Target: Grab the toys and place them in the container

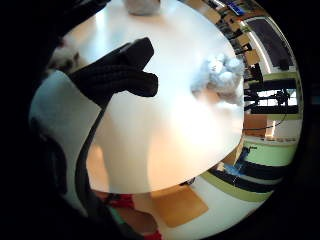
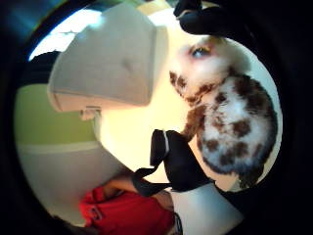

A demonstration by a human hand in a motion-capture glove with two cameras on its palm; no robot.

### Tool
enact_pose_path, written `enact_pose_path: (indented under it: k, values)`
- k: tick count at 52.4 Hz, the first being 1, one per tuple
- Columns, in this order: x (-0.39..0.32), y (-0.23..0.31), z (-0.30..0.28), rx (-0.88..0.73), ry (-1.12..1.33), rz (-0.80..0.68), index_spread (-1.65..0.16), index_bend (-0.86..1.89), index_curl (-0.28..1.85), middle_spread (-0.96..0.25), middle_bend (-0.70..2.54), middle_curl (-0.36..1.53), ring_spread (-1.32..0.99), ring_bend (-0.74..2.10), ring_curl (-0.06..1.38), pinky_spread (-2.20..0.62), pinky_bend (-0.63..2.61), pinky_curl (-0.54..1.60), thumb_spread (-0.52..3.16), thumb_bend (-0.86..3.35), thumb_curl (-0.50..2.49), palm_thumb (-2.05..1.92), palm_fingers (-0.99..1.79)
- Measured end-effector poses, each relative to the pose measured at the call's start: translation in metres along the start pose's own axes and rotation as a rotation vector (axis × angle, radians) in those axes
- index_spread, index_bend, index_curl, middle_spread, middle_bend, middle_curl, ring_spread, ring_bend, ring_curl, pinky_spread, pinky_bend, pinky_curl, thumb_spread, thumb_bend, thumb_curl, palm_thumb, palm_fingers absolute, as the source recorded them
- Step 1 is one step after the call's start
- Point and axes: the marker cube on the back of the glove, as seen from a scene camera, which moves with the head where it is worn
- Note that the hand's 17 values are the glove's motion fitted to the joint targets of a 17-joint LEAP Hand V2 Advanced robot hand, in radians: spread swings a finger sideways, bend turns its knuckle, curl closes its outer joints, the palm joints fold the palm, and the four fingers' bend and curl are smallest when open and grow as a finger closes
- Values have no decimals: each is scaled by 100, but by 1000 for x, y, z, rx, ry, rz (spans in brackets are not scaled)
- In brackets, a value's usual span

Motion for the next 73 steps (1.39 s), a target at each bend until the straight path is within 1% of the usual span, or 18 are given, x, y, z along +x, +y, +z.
enact_pose_path:
  k: [6,10,15,19,21,22,23,24,28,31,35,42,49,57,64,68,70,73]
  values:
    - [-11,-1,13,-73,70,-67,-45,16,31,-10,14,24,-8,28,20,7,108,42,121,1,28,15,6]
    - [-16,-3,14,-98,85,-63,-45,14,30,-9,13,23,-8,36,22,5,115,43,122,2,30,20,9]
    - [-16,-7,13,-139,100,-81,-46,11,26,-9,10,20,-14,63,29,-4,120,43,124,3,32,25,15]
    - [-17,-14,11,-149,133,-59,-47,8,22,-9,6,16,-20,87,35,-19,133,44,126,4,33,29,28]
    - [-19,-18,10,-140,135,-32,-48,10,21,-10,8,15,-23,93,36,-25,136,43,127,5,35,33,34]
    - [-19,-20,10,-131,138,-16,-47,9,21,-10,8,15,-23,94,36,-25,136,43,127,4,34,32,28]
    - [-20,-22,9,-118,141,-2,-48,14,22,-11,13,16,-25,96,38,-29,139,45,128,6,36,36,40]
    - [-20,-24,9,-105,144,4,-49,14,21,-11,12,15,-26,97,38,-30,139,43,129,7,36,37,42]
    - [-18,-27,11,-54,199,-56,-50,19,23,-15,16,15,-31,99,38,-35,136,42,131,9,39,42,56]
    - [-18,-29,13,3,228,-47,-49,20,25,-19,20,17,-35,100,38,-38,131,40,131,11,41,47,69]
    - [-19,-33,14,81,181,7,-49,21,27,-25,28,21,-39,98,38,-40,124,38,124,11,45,52,84]
    - [-16,-38,11,136,67,-3,-49,26,32,-34,37,26,-44,97,39,-43,110,35,105,10,54,61,103]
    - [-8,-44,8,144,19,34,-48,30,38,-39,46,31,-45,97,41,-44,100,35,88,9,62,67,113]
    - [-1,-48,-5,128,25,44,-48,37,45,-42,52,37,-46,97,43,-45,94,35,71,7,70,69,116]
    - [7,-54,-31,116,80,49,-47,42,51,-42,56,40,-46,98,44,-45,93,36,60,5,76,70,116]
    - [9,-61,-51,136,98,71,-48,45,54,-43,57,42,-46,99,44,-45,93,37,55,4,79,70,115]
    - [9,-66,-62,145,93,82,-47,45,56,-43,58,43,-46,99,45,-45,94,37,53,4,80,70,115]
    - [6,-71,-78,147,54,55,-47,46,58,-43,58,45,-46,99,45,-45,94,38,50,3,82,70,114]
